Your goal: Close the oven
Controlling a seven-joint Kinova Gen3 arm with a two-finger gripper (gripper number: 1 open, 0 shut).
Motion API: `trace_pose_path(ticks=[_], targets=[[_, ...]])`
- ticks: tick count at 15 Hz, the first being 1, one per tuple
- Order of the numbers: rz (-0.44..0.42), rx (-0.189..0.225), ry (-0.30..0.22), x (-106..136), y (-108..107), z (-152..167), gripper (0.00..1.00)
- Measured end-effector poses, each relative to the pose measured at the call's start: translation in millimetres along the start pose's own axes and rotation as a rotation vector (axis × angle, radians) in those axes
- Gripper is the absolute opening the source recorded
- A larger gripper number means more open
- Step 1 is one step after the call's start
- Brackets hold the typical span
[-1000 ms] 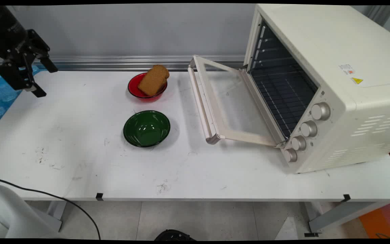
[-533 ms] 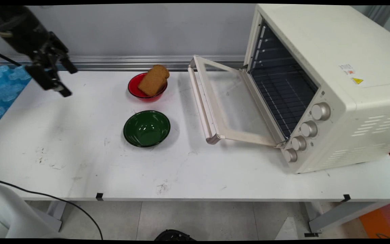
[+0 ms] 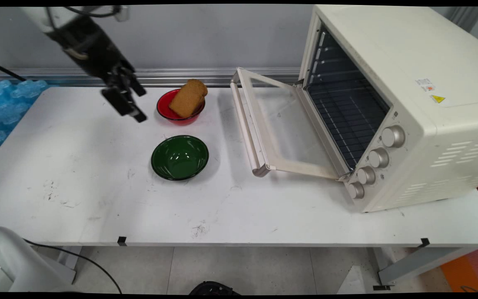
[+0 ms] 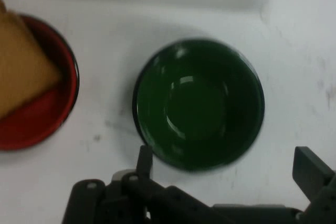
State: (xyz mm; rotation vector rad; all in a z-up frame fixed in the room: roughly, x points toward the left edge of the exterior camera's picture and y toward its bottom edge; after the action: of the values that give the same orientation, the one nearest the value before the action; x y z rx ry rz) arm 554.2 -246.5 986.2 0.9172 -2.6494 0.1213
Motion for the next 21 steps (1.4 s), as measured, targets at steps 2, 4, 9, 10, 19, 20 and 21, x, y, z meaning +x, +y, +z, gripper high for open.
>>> trace_pose_path(ticks=[2, 4, 9, 10, 19, 20, 21], targets=[[-0.007, 0.003, 0.019, 13, -1, 17, 1.0], [-0.012, 0.003, 0.034, 24, -3, 34, 1.0], [-0.012, 0.0, 0.075, 51, -8, 82, 1.0], [-0.007, -0.003, 0.082, 55, -9, 92, 1.0], [0.045, -0.005, 0.134, 77, -19, 162, 1.0], [0.052, -0.004, 0.14, 78, -19, 169, 1.0], [0.057, -0.003, 0.143, 79, -20, 173, 1.0]])
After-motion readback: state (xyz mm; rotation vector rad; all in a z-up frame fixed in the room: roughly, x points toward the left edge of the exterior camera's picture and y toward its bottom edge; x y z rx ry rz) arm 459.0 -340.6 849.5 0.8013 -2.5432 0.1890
